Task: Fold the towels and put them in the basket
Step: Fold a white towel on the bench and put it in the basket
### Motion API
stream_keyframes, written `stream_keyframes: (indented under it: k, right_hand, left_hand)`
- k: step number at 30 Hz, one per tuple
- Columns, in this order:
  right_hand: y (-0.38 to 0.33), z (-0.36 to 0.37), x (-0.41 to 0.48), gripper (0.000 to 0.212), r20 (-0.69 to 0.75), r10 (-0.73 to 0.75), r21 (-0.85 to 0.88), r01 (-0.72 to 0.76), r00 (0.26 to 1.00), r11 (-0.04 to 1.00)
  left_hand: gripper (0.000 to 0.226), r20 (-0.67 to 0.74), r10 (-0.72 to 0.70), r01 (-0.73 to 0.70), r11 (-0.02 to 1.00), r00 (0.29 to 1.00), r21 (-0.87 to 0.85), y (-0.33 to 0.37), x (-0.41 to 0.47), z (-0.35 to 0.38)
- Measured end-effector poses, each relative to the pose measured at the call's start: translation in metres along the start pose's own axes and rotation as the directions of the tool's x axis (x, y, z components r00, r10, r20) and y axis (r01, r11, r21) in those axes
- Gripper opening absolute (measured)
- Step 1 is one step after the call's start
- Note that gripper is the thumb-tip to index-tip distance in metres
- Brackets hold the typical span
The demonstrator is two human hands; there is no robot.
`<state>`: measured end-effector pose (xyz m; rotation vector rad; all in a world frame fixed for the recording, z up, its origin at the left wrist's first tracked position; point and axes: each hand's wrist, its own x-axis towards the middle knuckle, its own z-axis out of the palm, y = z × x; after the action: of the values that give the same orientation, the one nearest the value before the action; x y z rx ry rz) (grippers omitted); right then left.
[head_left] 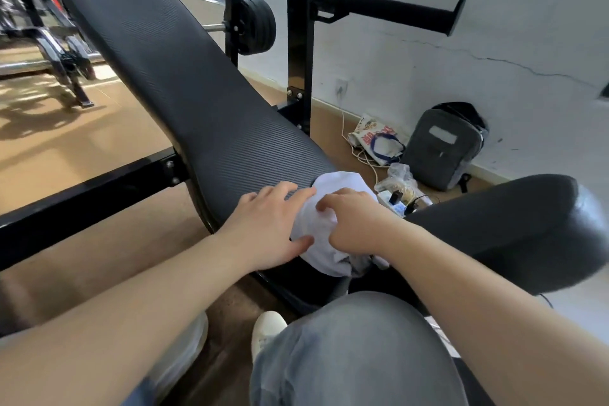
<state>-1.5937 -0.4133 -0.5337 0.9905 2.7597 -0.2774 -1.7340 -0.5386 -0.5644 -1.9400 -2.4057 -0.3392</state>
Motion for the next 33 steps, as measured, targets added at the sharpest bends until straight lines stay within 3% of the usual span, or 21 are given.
stream_keyframes:
  k: [3, 7, 10, 12, 17, 19, 22, 23, 25, 27, 29, 31, 33]
  right_hand:
    - [0.001, 0.0, -0.001, 0.038, -0.137, 0.01, 0.028, -0.006, 0.99, 1.0]
    - [0.0, -0.007, -0.004, 0.028, -0.315, 0.031, 0.179, 0.027, 0.949, 0.984]
    - [0.003, -0.014, -0.006, 0.015, -0.419, 0.026, 0.279, 0.101, 0.908, 0.955]
    - [0.003, -0.014, -0.005, 0.011, -0.449, 0.035, 0.329, 0.129, 0.893, 0.935]
    - [-0.006, -0.012, 0.005, 0.014, -0.593, 0.021, 0.359, 0.241, 0.805, 0.902]
    - [-0.007, -0.007, 0.008, 0.027, -0.537, 0.003, 0.362, 0.227, 0.844, 0.904]
    - [-0.008, 0.0, 0.009, 0.069, -0.246, -0.056, 0.254, 0.121, 0.968, 0.96]
    - [-0.009, 0.002, 0.009, 0.072, -0.155, -0.077, 0.141, 0.099, 0.985, 0.985]
    - [-0.009, 0.006, 0.011, 0.059, -0.065, -0.075, 0.014, 0.076, 0.995, 0.997]
    - [-0.009, 0.004, 0.012, 0.034, -0.077, -0.042, 0.063, 0.047, 0.996, 0.997]
    - [-0.008, 0.0, 0.012, 0.013, -0.16, 0.001, 0.136, 0.021, 0.987, 0.991]
    - [-0.005, -0.004, 0.013, 0.004, -0.257, 0.033, 0.172, 0.012, 0.966, 0.985]
    - [-0.002, -0.009, 0.013, 0.014, -0.341, 0.083, 0.22, -0.006, 0.936, 0.975]
  left_hand:
    - [0.08, 0.025, 0.03, -0.029, 0.999, 0.999, -0.02, 0.0, -0.001, 0.005]
    - [0.076, 0.027, 0.049, -0.046, 0.994, 0.998, -0.1, 0.005, 0.001, 0.006]
    - [0.071, 0.029, 0.021, -0.01, 0.943, 0.999, -0.333, 0.013, 0.005, 0.003]
    - [0.06, -0.011, 0.005, -0.01, 0.884, 1.0, -0.468, 0.02, 0.012, 0.002]
    - [0.008, -0.157, -0.216, 0.106, 0.849, 0.964, -0.517, 0.008, 0.028, 0.005]
    - [0.016, -0.201, -0.285, 0.127, 0.815, 0.937, -0.566, -0.005, 0.028, 0.002]
    - [0.035, -0.223, -0.308, 0.117, 0.788, 0.925, -0.604, -0.018, 0.025, -0.002]
    - [0.038, -0.222, -0.302, 0.112, 0.789, 0.927, -0.604, -0.02, 0.024, -0.002]
    - [0.039, -0.224, -0.287, 0.099, 0.793, 0.931, -0.601, -0.02, 0.023, 0.0]
    - [0.033, -0.231, -0.303, 0.108, 0.79, 0.925, -0.603, -0.018, 0.024, 0.003]
    - [0.021, -0.139, -0.302, 0.163, 0.784, 0.943, -0.599, -0.017, 0.026, 0.007]
    - [0.015, 0.051, -0.227, 0.221, 0.838, 0.973, -0.499, -0.016, 0.027, 0.009]
    - [0.02, 0.174, -0.227, 0.282, 0.852, 0.958, -0.441, -0.017, 0.027, 0.013]
